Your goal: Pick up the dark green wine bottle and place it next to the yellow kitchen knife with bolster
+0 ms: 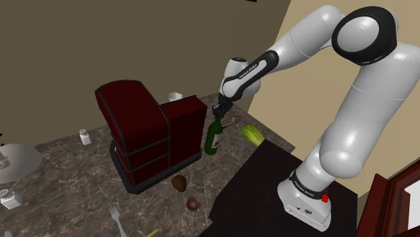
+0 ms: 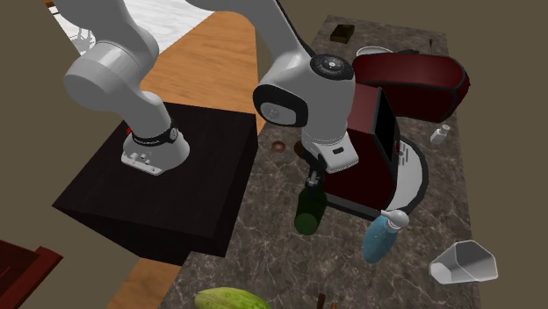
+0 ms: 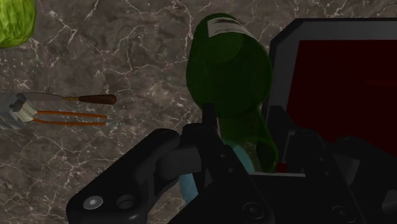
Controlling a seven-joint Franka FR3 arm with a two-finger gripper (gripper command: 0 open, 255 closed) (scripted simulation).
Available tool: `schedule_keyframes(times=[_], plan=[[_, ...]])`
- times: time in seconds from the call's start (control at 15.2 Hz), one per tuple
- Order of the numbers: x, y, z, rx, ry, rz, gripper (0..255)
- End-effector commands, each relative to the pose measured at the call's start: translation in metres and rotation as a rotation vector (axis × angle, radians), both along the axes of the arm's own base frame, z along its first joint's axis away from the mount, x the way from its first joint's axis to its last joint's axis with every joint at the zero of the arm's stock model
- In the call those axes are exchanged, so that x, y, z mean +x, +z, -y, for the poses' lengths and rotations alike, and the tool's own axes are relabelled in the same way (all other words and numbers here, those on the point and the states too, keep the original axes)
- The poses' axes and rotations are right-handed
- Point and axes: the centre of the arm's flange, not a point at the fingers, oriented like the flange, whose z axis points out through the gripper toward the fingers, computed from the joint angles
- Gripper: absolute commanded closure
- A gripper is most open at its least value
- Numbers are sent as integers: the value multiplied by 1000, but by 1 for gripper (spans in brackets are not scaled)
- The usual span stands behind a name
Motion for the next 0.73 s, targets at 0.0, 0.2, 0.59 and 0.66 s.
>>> schedule_keyframes(times=[0.0, 0.2, 0.59, 0.66], plan=[[0, 0, 0, 0, 0, -1, 255], [0, 10, 0, 0, 0, -1, 255], [0, 42, 0, 0, 0, -1, 255], [0, 47, 0, 0, 0, -1, 255]])
